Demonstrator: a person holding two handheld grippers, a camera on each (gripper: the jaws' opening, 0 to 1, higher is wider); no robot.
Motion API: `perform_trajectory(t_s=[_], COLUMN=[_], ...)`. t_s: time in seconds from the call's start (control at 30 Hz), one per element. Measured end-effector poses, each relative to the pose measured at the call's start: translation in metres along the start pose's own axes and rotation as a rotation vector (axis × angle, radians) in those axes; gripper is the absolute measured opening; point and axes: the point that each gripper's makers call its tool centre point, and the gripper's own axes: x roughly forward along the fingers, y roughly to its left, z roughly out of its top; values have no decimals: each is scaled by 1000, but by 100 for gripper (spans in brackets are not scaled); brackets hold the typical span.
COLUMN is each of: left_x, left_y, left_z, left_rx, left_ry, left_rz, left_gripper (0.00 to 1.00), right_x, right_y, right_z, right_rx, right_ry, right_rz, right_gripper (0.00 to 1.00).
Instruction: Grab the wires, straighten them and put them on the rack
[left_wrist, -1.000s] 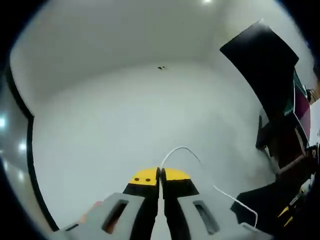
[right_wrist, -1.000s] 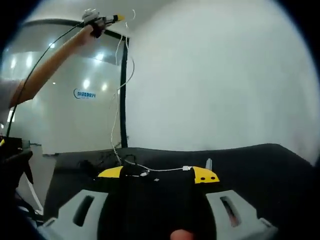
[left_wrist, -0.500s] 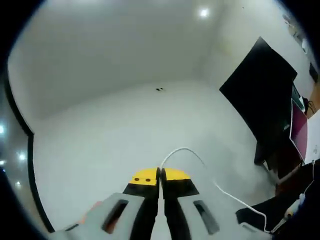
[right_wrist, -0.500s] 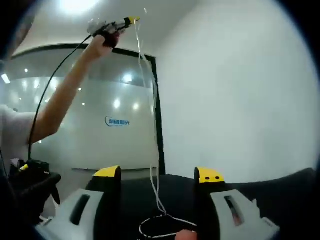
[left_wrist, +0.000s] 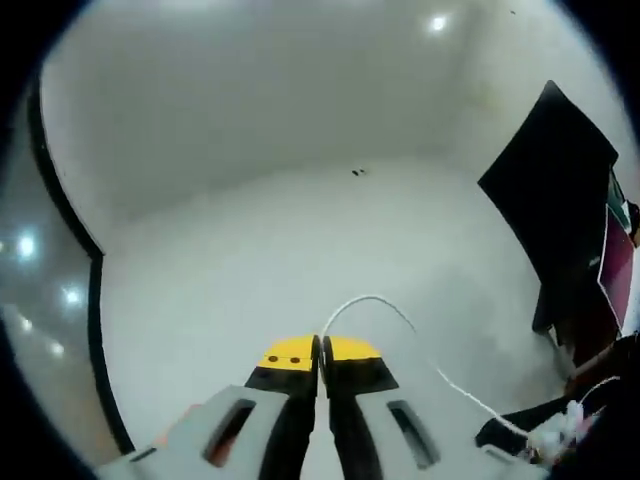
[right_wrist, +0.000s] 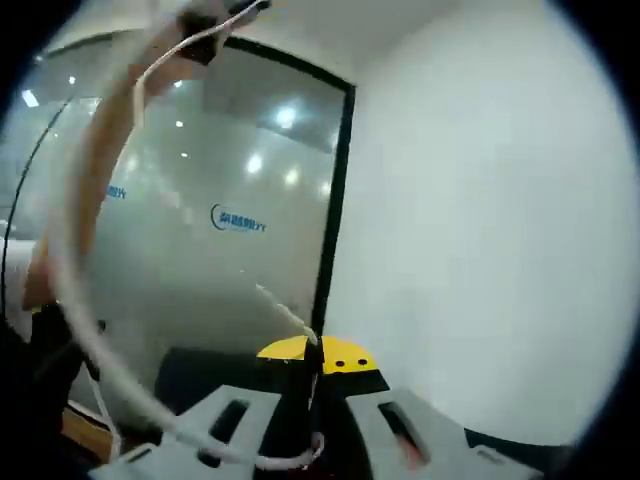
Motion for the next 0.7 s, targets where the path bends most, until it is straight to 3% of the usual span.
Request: perform_trajectory(t_s=[0.1, 0.17, 0.2, 0.27, 0.3, 0.4, 0.5, 0.53, 0.57, 0.67, 0.7], left_x=[-26, -38, -44, -56, -54, -60, -58, -57, -60, -58, -58], left_y=[-3, -16, -25, -49, -51, -98, -156, -180, -200, -235, -247], left_z=[-24, -46, -60, -93, -107, -146, -180, -192, -199, -214, -213], left_rx=[-146, -254, -287, -304, -330, -436, -506, -537, -545, -563, -587], left_ry=[-29, -17, -10, 26, 47, 68, 124, 145, 166, 195, 176], left_rz=[-81, -162, -199, -268, -282, -415, -556, -594, -649, -702, -723], left_gripper=[8, 22, 30, 47, 49, 51, 88, 96, 96, 96, 96], right_x=[-11, -19, -14, -17, -13, -10, -1, 5, 10, 23, 27], right_y=[-24, -26, -28, -29, -29, -16, 1, 9, 14, 37, 42], right_z=[52, 85, 114, 145, 162, 209, 237, 244, 247, 243, 241], right_rx=[-72, -81, -104, -122, -128, -174, -262, -258, -247, -236, -233], right_ry=[-53, -81, -105, -116, -128, -160, -162, -151, -144, -120, -115], right_rz=[-64, -77, -75, -103, -104, -103, -85, -75, -59, -4, 5], right_gripper=[0, 0, 0, 0, 0, 0, 0, 0, 0, 0, 0])
